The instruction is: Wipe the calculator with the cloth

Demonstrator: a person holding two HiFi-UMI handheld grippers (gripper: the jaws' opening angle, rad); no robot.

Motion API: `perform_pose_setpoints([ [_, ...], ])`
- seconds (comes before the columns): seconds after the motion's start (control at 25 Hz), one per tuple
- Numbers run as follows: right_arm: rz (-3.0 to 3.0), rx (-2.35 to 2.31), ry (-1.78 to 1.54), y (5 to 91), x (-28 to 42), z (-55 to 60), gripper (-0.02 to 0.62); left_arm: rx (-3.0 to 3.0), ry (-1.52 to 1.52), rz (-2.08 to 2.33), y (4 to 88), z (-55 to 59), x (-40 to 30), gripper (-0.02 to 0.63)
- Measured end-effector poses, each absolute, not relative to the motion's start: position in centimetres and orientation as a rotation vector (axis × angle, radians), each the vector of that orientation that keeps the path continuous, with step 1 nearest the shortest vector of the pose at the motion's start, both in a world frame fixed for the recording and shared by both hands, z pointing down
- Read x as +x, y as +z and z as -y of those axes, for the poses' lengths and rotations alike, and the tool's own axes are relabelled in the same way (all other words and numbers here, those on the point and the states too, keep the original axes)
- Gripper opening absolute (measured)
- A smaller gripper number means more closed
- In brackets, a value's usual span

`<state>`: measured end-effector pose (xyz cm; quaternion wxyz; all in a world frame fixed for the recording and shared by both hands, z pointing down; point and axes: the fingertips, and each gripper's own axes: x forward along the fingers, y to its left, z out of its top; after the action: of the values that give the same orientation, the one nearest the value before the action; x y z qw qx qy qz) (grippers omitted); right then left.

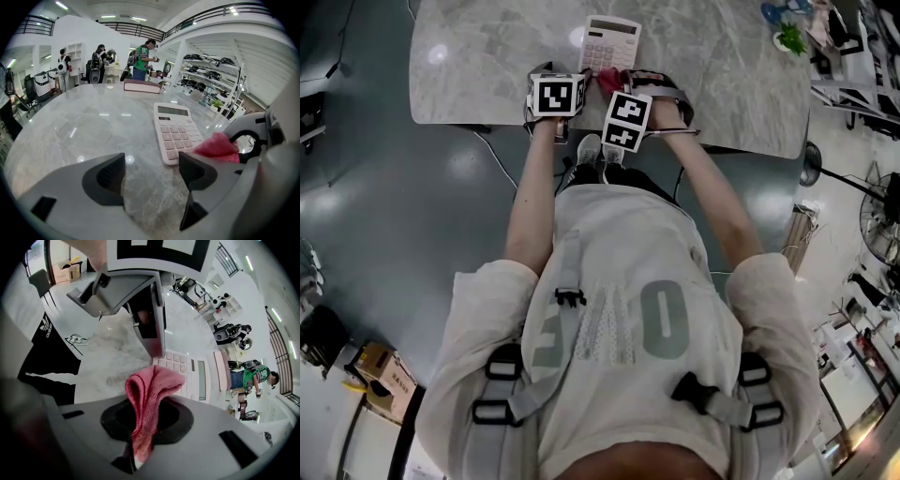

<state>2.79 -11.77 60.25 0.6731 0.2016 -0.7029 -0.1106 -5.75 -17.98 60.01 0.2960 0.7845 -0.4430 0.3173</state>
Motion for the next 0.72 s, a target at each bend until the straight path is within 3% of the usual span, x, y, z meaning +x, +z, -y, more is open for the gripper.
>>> perform_pose_setpoints([
  [0.44, 1.592, 0.463, -0.275, 58.0, 3.1, 14.3, 0.057, 1.956, 0.886, 1.185, 59.9, 18.3, -6.6, 0.35],
  [0.64, 1.565, 0.574, -0.326, 54.7, 4.6, 20.3, 0.057, 1.941, 0.747, 1.331, 56.5, 20.1, -8.3, 0.197],
  [0.72, 1.554, 0.597, -0.353, 53.5, 5.0, 22.1, 0.057, 1.986, 0.642, 1.362, 54.5, 20.5, -8.6, 0.101],
])
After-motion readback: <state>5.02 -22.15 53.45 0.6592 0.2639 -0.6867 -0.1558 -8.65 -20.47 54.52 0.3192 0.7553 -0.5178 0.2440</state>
